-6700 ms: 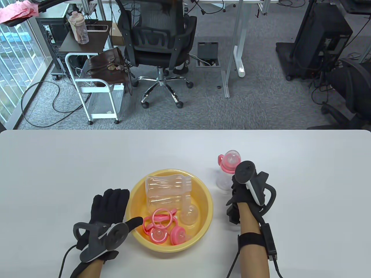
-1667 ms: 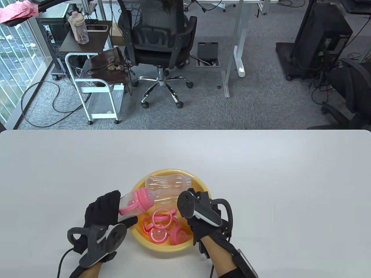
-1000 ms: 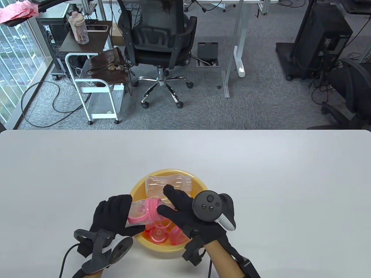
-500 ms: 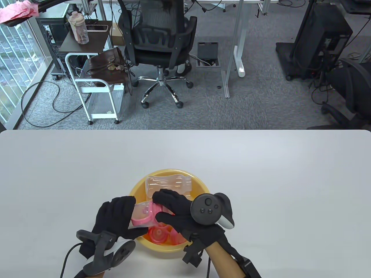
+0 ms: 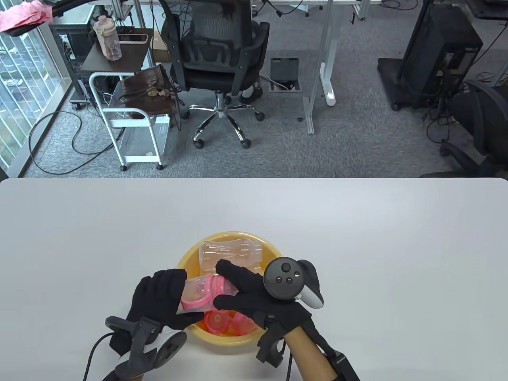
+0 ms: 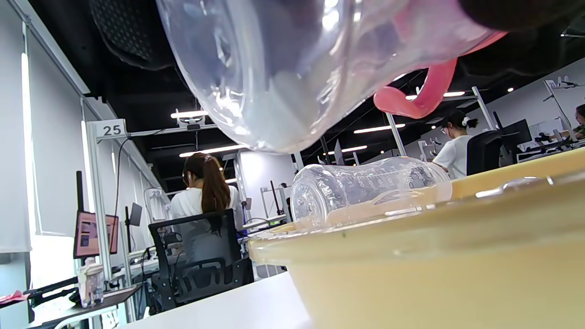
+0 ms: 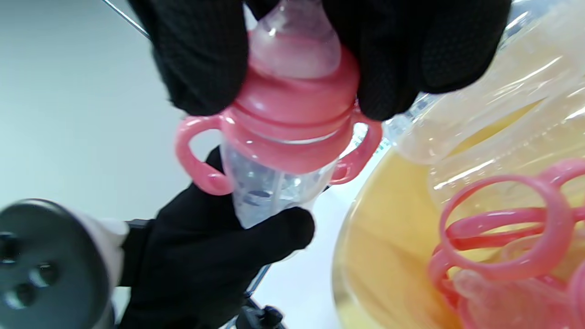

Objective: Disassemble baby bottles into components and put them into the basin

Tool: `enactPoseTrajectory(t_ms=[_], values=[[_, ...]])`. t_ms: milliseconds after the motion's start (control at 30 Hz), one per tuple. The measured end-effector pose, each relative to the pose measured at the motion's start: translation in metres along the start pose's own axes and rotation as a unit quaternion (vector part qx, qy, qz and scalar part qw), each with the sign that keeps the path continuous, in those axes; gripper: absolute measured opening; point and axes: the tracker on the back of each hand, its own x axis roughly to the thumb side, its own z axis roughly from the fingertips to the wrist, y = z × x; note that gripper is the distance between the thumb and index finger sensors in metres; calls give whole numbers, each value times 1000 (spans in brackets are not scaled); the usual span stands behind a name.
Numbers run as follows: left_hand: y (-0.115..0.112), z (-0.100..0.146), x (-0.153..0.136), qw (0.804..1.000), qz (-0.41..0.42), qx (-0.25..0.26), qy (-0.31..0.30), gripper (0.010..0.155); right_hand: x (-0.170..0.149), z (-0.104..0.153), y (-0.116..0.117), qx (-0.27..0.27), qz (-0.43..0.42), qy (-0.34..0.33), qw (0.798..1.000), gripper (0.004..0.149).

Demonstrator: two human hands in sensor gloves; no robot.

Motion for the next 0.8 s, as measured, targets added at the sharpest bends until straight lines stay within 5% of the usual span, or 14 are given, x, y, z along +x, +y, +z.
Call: enactPoseTrajectory(t_ms=[167, 333, 567, 800], values=[[1, 0, -1, 1000, 4, 7, 5, 95, 1, 1, -1, -17, -19, -14, 1000, 73], [0, 1, 2, 1000, -6, 4, -4, 95, 5, 1, 2, -10, 87, 26, 996, 84], [0, -1, -2, 1000, 9, -2, 17, 95, 14, 4, -1, -72, 152, -35, 985, 83], [1, -1, -3, 1000, 16, -1, 25, 95, 27, 13, -14, -149, 86, -76, 982, 82]])
